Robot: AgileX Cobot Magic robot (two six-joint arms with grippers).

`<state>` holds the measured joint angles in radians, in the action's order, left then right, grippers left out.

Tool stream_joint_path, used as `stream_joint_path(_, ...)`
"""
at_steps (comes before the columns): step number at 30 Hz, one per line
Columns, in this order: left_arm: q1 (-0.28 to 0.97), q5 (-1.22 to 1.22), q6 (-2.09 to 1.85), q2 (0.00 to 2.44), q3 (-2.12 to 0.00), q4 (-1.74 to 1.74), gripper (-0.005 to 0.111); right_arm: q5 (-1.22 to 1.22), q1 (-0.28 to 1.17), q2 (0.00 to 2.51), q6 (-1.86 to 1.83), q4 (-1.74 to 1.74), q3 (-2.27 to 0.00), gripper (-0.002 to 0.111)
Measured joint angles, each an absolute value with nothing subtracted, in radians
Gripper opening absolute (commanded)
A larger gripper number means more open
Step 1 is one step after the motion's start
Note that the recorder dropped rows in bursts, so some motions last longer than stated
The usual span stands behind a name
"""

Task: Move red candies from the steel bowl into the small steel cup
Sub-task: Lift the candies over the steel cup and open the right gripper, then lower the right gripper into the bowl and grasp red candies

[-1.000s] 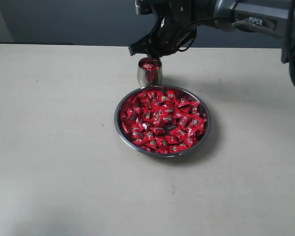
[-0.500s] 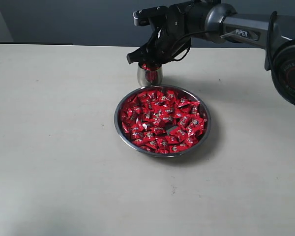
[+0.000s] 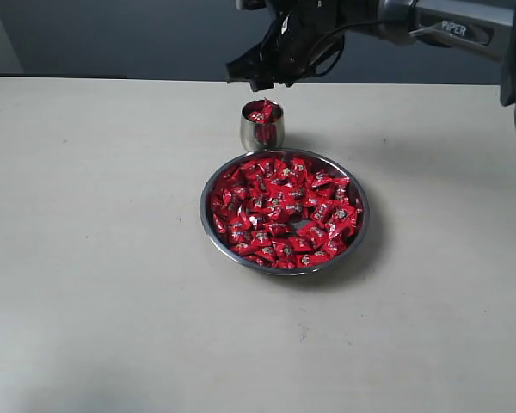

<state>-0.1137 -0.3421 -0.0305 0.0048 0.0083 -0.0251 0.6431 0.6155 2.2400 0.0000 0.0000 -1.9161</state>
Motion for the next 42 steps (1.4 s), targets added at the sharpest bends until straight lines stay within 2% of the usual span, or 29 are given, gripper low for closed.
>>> stream_joint_path(6,-0.114,-0.342,-0.03,0.005,0.008,-0.025,0.0,0.698,0.616,2.176,0.0,0.0,-1.916,0.045)
stream_joint_path(12,-0.114,-0.342,-0.03,0.005,0.008,-0.025,0.0,0.86,0.631,2.143,-0.013,-0.014,-1.913,0.045)
stream_joint_path(17,-0.114,-0.342,-0.03,0.005,0.008,-0.025,0.0,0.902,0.67,2.098,-0.033,-0.027,-1.818,0.045)
stream_joint_path(31,-0.114,-0.342,-0.03,0.005,0.008,-0.025,0.0,0.716,0.692,2.028,-0.037,-0.037,-1.4,0.045)
stream_joint_path(42,-0.114,-0.342,-0.03,0.005,0.008,-0.025,0.0,0.522,0.692,2.089,-0.037,-0.11,-1.354,0.045)
